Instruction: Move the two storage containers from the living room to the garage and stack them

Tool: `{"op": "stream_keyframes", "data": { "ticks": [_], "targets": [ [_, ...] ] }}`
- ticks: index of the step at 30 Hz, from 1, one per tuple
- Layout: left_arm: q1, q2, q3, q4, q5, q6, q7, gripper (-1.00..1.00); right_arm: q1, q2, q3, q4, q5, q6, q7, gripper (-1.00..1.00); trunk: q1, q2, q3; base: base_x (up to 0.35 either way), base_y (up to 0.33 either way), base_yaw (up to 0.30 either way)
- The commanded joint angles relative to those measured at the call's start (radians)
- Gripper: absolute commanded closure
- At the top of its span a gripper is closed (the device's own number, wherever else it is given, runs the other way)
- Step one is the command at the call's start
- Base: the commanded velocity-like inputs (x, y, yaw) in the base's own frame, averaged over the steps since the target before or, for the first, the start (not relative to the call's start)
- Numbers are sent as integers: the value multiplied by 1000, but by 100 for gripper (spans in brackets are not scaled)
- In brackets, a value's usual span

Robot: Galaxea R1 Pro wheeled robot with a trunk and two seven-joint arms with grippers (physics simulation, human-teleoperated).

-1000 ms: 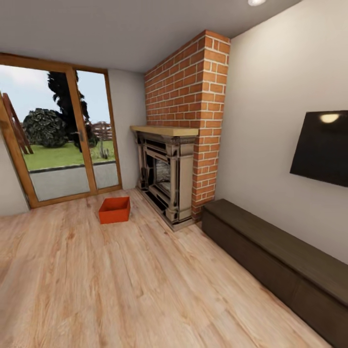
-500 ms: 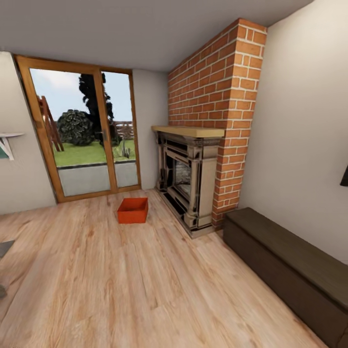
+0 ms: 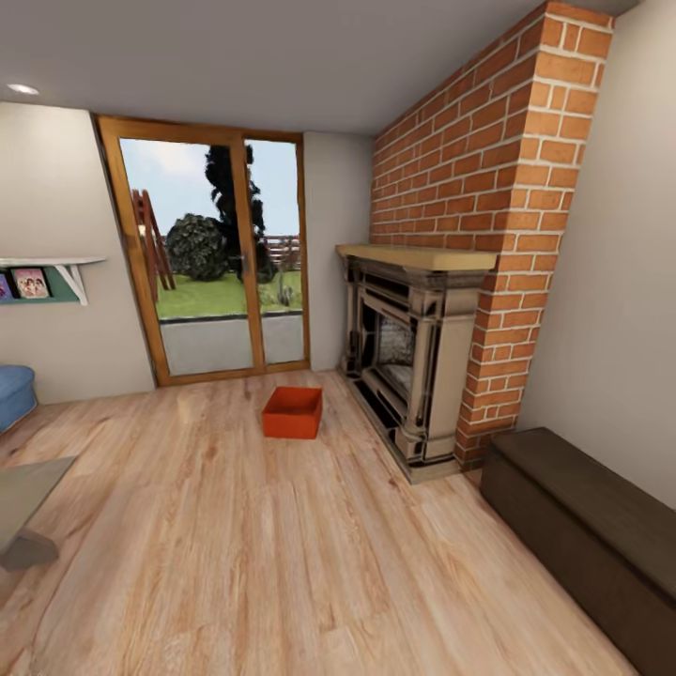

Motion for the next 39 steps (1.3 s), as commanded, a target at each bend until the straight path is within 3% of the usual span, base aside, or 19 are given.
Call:
{"op": "stream_keyframes", "data": {
  "ticks": [1,16,33,39],
  "targets": [
    [-1,0,-2,0,9,2,-4,-100,-1,0,8,3,-10,-5,3,-100,1,-1,-1,321,0,268],
    [-2,2,-2,0,10,2,-4,-100,-1,0,8,3,-10,-5,3,-100,1,-1,-1,321,0,265],
    [-1,2,-2,0,10,2,-4,-100,-1,-1,8,3,-10,-5,3,-100,1,-1,-1,321,0,18],
    [-1,2,-2,0,11,2,-4,-100,0,-3,8,3,-9,-6,4,-100,1,-1,-1,321,0,214]
  ]
}}
